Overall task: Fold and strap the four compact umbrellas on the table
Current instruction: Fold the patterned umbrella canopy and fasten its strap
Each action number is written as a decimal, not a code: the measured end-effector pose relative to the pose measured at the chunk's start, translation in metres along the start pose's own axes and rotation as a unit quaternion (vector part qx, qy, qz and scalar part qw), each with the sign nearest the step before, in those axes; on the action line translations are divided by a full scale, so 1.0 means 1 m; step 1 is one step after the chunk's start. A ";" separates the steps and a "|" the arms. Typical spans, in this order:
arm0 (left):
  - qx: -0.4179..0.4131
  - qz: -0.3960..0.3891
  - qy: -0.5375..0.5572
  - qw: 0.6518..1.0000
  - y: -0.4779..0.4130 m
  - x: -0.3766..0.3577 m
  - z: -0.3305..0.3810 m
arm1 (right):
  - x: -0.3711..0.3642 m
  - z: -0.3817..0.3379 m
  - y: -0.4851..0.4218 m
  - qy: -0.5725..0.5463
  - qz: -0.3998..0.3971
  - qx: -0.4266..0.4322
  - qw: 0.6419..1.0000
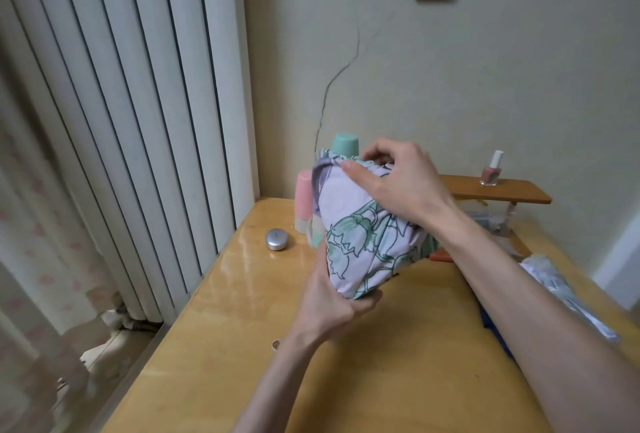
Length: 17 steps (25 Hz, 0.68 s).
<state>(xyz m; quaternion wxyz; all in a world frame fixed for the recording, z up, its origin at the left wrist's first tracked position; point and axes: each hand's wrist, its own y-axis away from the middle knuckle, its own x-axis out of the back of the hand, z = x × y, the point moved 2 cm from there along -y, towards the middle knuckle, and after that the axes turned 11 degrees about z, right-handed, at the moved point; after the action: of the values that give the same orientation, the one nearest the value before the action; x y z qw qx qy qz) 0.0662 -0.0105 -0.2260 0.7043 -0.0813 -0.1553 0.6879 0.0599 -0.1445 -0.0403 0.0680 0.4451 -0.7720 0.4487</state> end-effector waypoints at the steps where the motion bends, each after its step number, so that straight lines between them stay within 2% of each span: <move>1: 0.008 -0.008 0.008 1.000 0.000 0.000 -0.003 | -0.002 0.002 0.001 -0.010 -0.011 0.008 1.000; 5: 0.004 0.056 0.023 0.998 0.005 -0.003 -0.007 | -0.001 0.005 0.003 0.051 -0.074 0.053 0.995; 8: -0.018 0.099 0.019 0.995 0.006 -0.004 -0.009 | 0.004 -0.005 0.002 0.066 -0.054 0.153 0.985; 10: -0.026 0.101 0.004 0.995 0.006 -0.003 -0.011 | 0.005 -0.015 -0.003 0.058 -0.055 0.196 0.977; 17: -0.033 0.114 0.002 0.993 0.009 -0.007 -0.009 | -0.006 -0.030 -0.015 0.086 -0.152 0.121 0.977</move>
<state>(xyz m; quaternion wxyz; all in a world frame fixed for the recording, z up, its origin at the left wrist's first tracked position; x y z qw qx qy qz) 0.0610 -0.0163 -0.2385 0.6188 -0.1231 -0.1657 0.7580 0.0655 -0.1209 -0.0162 0.1474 0.5219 -0.6265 0.5598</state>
